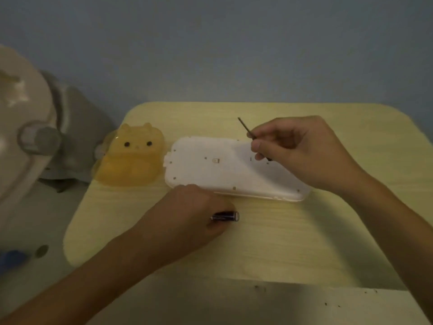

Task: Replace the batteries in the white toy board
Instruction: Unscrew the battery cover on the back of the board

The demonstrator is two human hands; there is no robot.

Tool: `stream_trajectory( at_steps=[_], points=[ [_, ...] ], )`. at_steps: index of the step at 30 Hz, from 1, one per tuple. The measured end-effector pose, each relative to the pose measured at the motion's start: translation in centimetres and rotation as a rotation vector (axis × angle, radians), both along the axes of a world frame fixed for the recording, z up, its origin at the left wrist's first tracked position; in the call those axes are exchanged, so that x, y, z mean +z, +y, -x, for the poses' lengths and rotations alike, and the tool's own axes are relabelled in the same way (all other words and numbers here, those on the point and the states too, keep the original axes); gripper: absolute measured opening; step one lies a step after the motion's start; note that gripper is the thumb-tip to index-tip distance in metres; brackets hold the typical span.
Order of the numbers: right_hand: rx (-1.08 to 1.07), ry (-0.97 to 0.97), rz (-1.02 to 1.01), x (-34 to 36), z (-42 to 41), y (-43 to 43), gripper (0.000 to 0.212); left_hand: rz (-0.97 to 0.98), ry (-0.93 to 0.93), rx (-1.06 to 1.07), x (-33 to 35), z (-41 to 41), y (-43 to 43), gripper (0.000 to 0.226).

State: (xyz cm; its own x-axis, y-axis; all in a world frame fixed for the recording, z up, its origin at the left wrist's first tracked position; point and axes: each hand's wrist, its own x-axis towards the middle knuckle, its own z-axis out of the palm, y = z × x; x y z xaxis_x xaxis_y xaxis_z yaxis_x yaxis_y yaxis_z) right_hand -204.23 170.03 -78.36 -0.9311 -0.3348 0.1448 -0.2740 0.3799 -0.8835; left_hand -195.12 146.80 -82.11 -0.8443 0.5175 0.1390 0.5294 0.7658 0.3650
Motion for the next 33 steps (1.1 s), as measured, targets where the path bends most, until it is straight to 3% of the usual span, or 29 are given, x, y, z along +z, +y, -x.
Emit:
stream_trajectory(
  at_steps=[5, 11, 17, 24, 27, 29, 33],
  points=[
    [-0.006, 0.066, -0.038, -1.9, -0.2, 0.1, 0.014, 0.106, 0.181, -0.024, -1.6, 0.1, 0.4, 0.023],
    [-0.008, 0.031, -0.041, -3.1, -1.5, 0.8, 0.014, -0.042, 0.105, -0.017, -1.7, 0.2, -0.2, 0.040],
    [-0.017, 0.089, -0.065, -2.9, -1.5, 1.0, 0.013, -0.066, 0.070, 0.014, -2.1, -0.1, -0.7, 0.045],
    [-0.043, 0.148, -0.105, -2.8, -1.0, 0.8, 0.013, -0.105, 0.127, 0.033, -1.5, -0.4, -1.0, 0.046],
    [-0.072, 0.146, -0.060, -2.4, -0.6, 0.5, 0.009, -0.130, 0.164, 0.077, 0.7, 1.7, -2.4, 0.056],
    [-0.085, 0.175, -0.039, -1.9, -0.2, 0.2, 0.012, -0.054, 0.118, 0.114, 3.0, 4.4, -3.5, 0.070],
    [-0.081, 0.197, -0.041, -1.0, 0.5, -0.9, 0.010, 0.318, -0.152, 0.171, 4.4, 9.5, -4.8, 0.113]
  ],
)
